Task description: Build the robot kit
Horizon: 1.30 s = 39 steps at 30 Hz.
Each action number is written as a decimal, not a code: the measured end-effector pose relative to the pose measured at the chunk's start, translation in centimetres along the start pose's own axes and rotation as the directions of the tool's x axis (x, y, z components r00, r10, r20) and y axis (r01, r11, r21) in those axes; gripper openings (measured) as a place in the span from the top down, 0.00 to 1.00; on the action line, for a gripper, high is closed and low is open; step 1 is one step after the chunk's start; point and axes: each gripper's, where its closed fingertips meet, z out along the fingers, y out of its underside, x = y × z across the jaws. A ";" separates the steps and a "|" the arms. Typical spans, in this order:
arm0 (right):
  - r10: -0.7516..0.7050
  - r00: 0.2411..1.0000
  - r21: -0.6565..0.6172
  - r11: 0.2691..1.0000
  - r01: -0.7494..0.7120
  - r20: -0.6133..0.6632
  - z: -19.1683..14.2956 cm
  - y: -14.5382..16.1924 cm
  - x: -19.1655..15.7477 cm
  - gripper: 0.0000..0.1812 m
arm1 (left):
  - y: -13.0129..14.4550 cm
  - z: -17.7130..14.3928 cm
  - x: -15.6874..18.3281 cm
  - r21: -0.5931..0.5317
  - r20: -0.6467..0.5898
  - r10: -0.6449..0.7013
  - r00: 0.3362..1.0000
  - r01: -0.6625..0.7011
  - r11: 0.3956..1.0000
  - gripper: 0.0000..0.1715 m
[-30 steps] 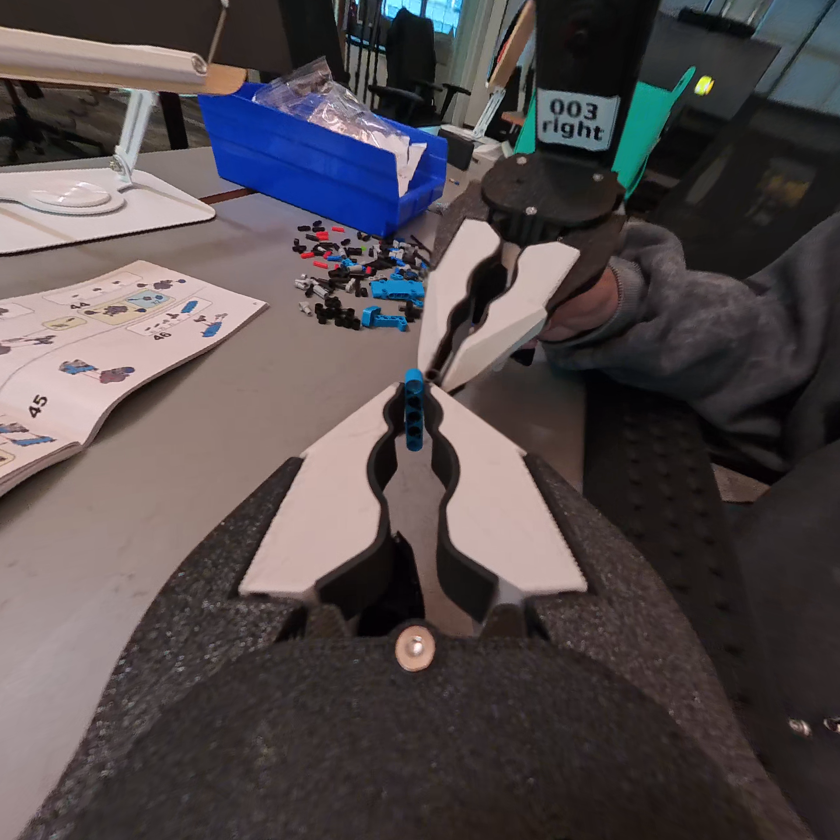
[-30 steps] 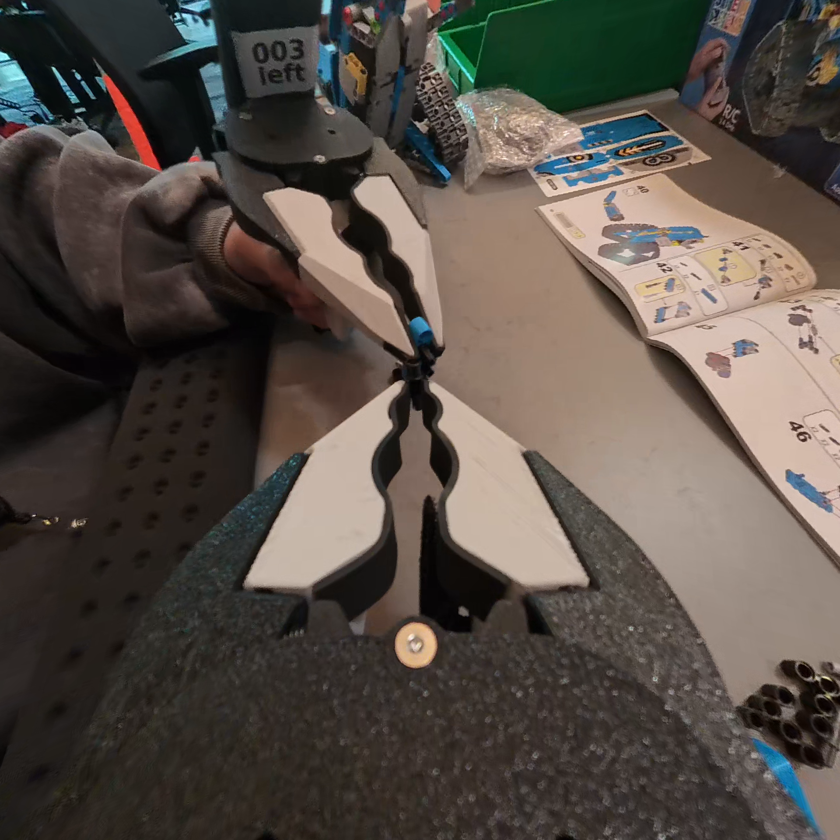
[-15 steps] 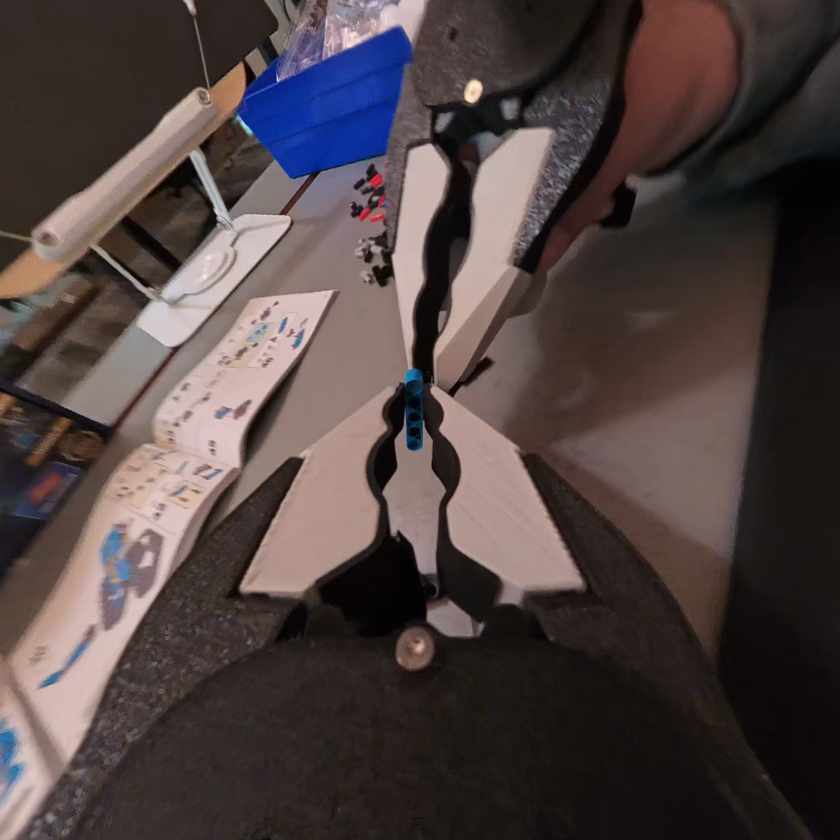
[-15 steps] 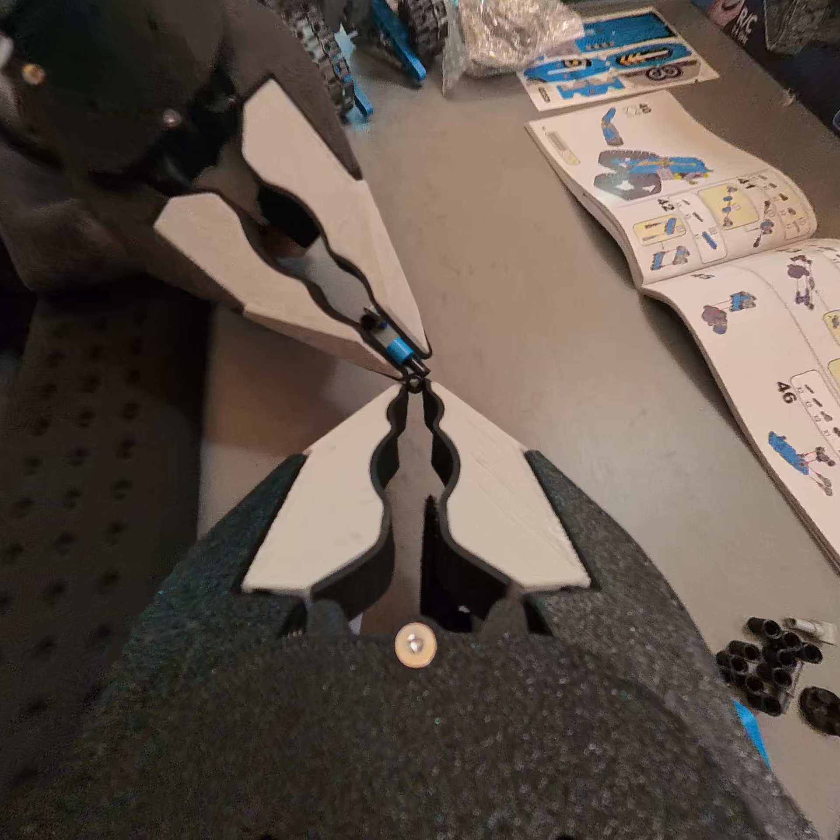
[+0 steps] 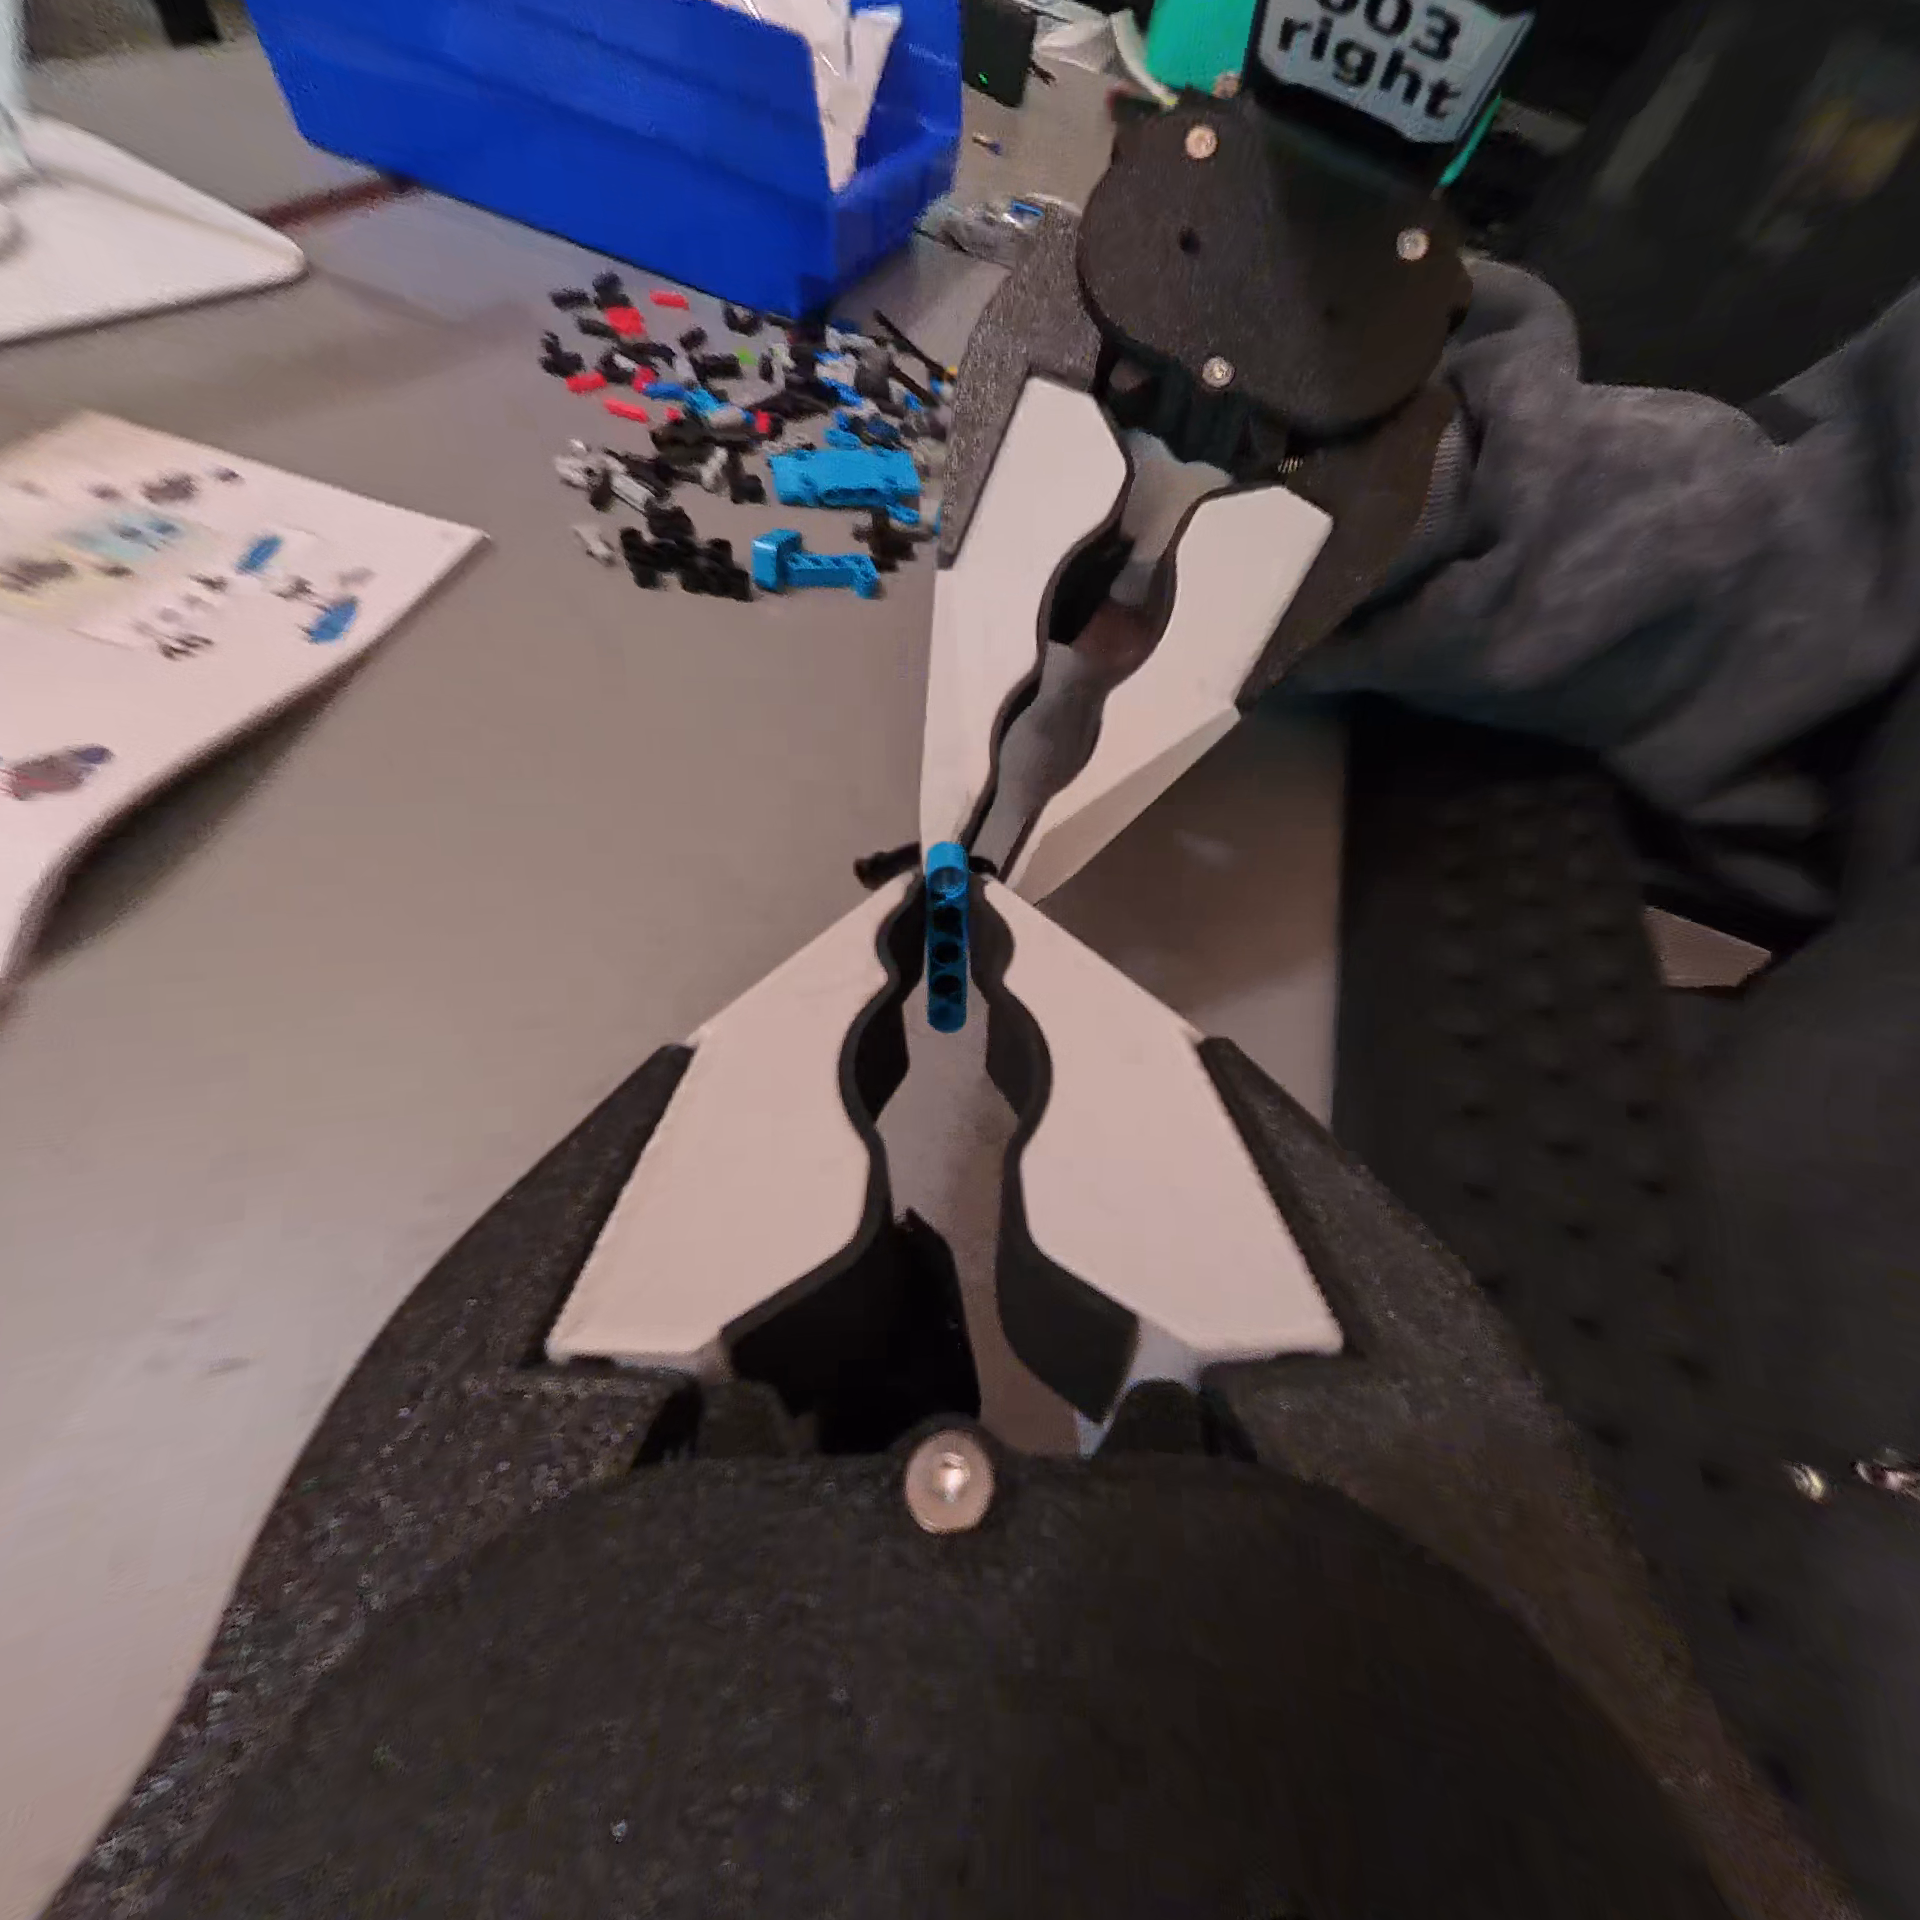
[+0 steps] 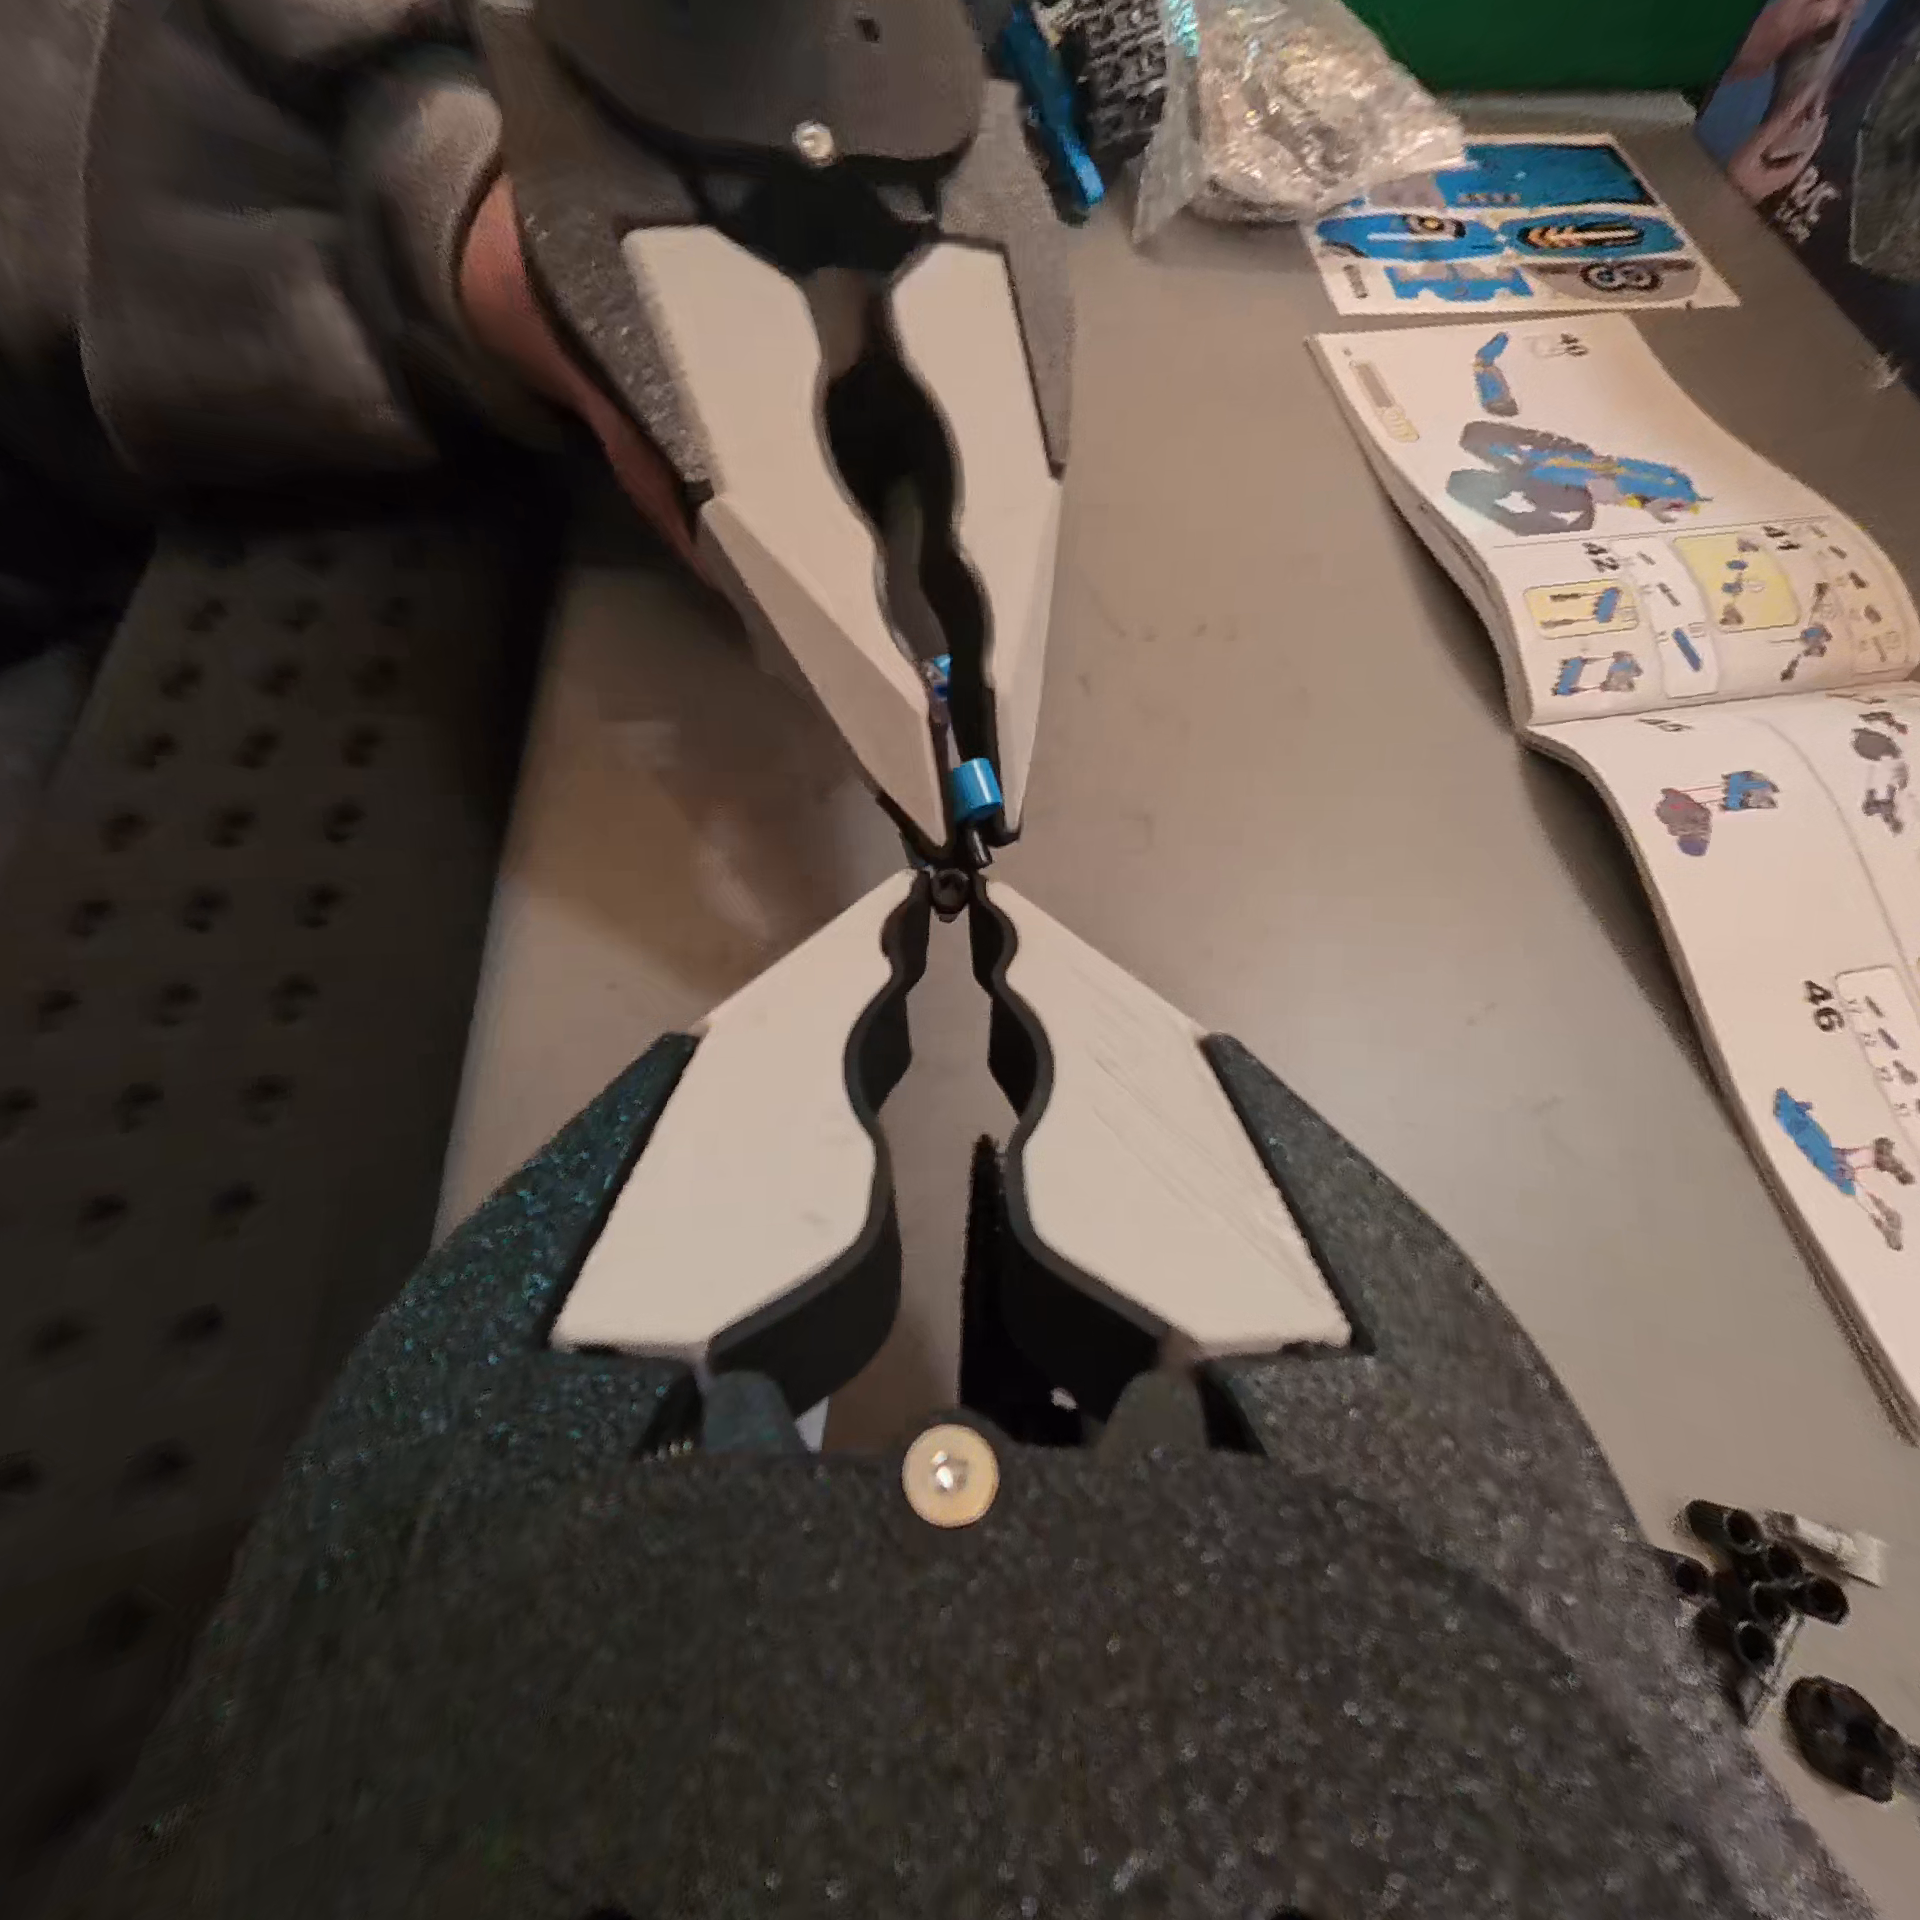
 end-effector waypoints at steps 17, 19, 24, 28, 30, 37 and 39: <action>0.154 0.965 0.557 0.792 -0.250 0.213 -6.5 -10.3 -1.2 0.97 | -7.9 -5.7 4.0 0.414 -0.457 -0.101 0.884 0.312 0.855 0.96; 0.170 0.960 0.588 0.763 -0.270 0.221 -6.7 -10.9 -1.1 0.97 | -8.3 -6.0 4.2 0.433 -0.471 -0.090 0.878 0.319 0.843 0.96; 0.180 0.954 0.606 0.739 -0.293 0.241 -6.4 -11.6 -1.5 0.98 | -8.7 -6.2 4.4 0.441 -0.500 -0.099 0.860 0.352 0.826 0.96; 0.180 0.955 0.615 0.733 -0.290 0.236 -6.4 -11.7 -1.4 0.98 | -8.9 -6.2 4.5 0.431 -0.524 -0.117 0.844 0.381 0.818 0.96; 0.185 0.957 0.629 0.723 -0.287 0.225 -6.4 -11.8 -1.2 0.98 | -9.0 -6.2 4.3 0.425 -0.545 -0.136 0.828 0.412 0.806 0.96; 0.213 0.945 0.565 0.761 -0.319 0.247 -5.7 -11.0 -1.2 0.98 | -7.9 -5.4 4.1 0.387 -0.471 -0.138 0.871 0.345 0.855 0.96; 0.251 0.924 0.515 0.773 -0.371 0.288 -5.3 -10.2 -1.0 0.98 | -7.1 -4.6 3.6 0.366 -0.380 -0.119 0.917 0.267 0.891 0.97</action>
